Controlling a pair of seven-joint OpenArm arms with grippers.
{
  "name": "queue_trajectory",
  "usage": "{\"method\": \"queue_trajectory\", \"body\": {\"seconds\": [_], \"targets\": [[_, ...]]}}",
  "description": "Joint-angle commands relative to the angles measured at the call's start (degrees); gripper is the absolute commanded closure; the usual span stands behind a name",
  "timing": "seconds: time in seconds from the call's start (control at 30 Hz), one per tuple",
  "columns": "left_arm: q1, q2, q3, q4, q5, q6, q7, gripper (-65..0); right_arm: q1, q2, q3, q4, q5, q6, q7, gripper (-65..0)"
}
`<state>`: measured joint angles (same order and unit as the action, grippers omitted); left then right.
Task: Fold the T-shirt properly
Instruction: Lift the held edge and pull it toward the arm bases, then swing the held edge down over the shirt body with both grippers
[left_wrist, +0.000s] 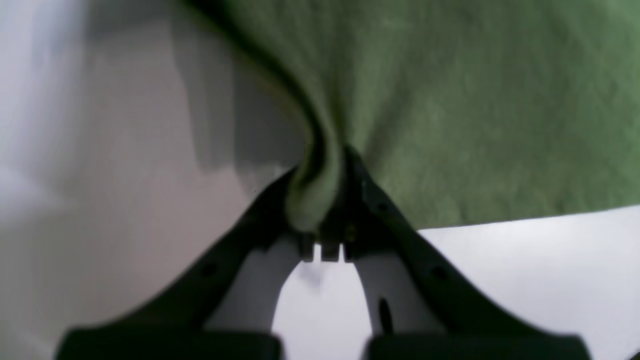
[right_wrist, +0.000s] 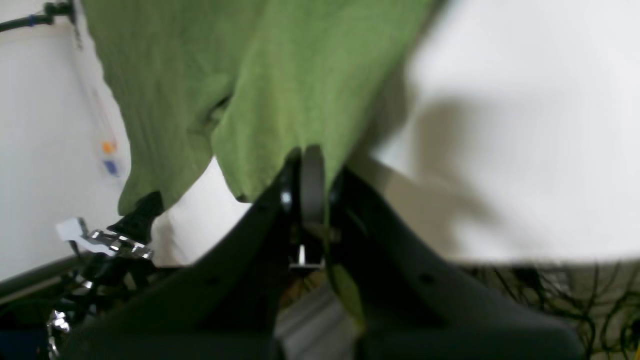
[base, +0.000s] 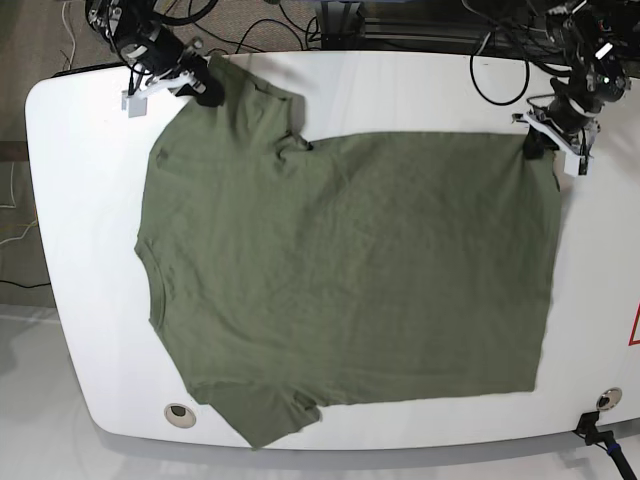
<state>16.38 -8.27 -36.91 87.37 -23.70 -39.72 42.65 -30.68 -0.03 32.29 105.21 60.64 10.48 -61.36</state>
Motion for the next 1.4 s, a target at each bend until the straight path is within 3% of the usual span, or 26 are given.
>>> {"method": "queue_trajectory", "body": {"seconds": [0.0,0.27,0.37,0.5,0.87,1.37], "targets": [[3.35,-0.47,-0.06,3.92,-0.34,-0.28,-0.15,0.0,-3.39,0.34,0.28,3.32,1.2,1.61,0.22,0.0],[14.26,1.81,-0.33,10.87,-0.34,-0.28,-0.15,0.0,-10.6,0.34,0.28,4.02,1.2,4.16,0.22,0.0],[17.77,1.99,-0.33,12.1,-0.34,-0.28,-0.24,0.0,-12.44,0.34,0.28,4.64,1.2,7.06,0.22,0.0],[18.74,2.43,-0.33,12.19,-2.71,-0.28,-0.5,0.0,-12.62,0.34,0.28,6.31,2.43,7.5,0.22,0.0],[10.56,2.25,-2.44,17.11,-3.86,-0.28,-0.15,0.0,-6.47,5.09,0.28,6.13,15.97,6.97,0.22,0.0],[-0.51,2.25,-2.52,11.75,-3.5,-0.28,-0.15,0.0,7.51,6.76,-0.16,-0.64,11.31,6.97,0.13,0.0]]}}
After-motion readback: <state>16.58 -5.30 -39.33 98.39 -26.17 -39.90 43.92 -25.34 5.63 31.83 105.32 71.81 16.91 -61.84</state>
